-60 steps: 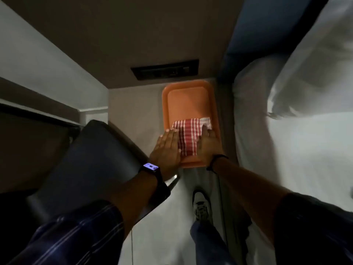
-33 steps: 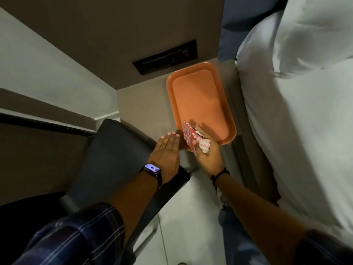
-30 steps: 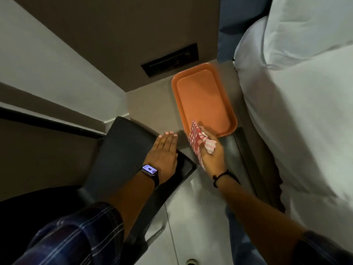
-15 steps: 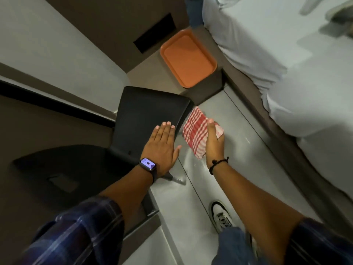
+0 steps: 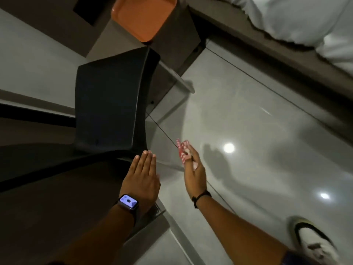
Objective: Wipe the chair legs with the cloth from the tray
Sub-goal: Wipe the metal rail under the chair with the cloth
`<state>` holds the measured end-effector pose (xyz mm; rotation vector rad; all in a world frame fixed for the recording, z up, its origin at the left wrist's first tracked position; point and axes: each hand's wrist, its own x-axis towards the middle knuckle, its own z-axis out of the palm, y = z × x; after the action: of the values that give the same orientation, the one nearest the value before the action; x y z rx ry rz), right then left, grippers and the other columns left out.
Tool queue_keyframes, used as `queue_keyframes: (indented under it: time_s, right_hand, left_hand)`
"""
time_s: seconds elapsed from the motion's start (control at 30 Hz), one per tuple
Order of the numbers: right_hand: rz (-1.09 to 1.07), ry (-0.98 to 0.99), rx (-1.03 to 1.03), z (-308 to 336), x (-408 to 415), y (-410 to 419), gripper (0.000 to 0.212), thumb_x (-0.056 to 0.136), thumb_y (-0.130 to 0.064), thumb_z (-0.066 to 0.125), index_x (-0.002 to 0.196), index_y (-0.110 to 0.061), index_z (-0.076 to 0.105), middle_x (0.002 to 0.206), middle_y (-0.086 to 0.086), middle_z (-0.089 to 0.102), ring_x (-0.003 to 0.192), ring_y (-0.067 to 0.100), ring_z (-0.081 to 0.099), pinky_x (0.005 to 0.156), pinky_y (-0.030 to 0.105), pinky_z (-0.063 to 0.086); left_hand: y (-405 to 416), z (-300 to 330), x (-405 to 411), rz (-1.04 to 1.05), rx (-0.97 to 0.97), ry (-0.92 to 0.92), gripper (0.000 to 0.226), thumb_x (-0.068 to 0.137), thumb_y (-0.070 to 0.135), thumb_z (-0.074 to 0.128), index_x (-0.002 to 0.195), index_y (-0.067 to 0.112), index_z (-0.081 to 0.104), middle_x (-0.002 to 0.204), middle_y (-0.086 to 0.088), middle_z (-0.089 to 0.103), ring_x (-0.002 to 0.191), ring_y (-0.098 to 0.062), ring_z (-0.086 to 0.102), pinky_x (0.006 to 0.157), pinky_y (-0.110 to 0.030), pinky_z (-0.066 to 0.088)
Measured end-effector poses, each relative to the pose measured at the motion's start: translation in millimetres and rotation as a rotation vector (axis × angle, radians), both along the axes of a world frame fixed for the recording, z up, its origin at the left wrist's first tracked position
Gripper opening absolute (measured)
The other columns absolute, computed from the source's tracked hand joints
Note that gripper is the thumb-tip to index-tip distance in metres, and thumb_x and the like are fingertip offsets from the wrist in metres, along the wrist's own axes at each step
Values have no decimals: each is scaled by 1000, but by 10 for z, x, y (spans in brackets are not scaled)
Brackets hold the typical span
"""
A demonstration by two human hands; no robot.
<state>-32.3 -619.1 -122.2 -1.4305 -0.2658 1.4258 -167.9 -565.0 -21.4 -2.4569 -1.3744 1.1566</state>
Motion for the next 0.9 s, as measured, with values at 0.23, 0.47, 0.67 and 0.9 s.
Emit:
queue_keyframes:
  time_s: [0.23,0.47,0.67,0.9]
  right_hand:
    - [121,-170,281,-958,-1516,412,49,116,-29,46,165,-31,42,179,-1,37,170,18,24,141,49,20]
    - [-104,91,-19,-1518,-1567,487,58,101,-55,36,121,-23,80,152,9,65,154,28,50,137,44,29]
    - [-270,23,-33,-1410,-1620,364,42,105,-30,44,109,-8,79,129,16,74,133,33,65,124,58,44]
    - [-257,-215,227,-981,-1927,525,51,116,-49,21,163,-40,39,170,-15,42,165,15,34,138,53,25]
  left_hand:
    - [161,-474,-340,-280,84,122,71,94,37,-3,154,0,-10,165,-18,-12,151,-30,-27,121,-45,-29]
    - [320,-382,-317,-394,94,86,68,103,39,17,158,-1,21,168,-19,21,159,-31,9,129,-44,1]
    - [335,-313,-259,-468,132,202,69,102,38,16,159,-1,17,169,-19,22,160,-32,6,127,-47,-16]
    - [364,-296,-279,-450,143,241,75,97,40,2,161,0,5,172,-20,9,160,-34,-1,126,-49,-16]
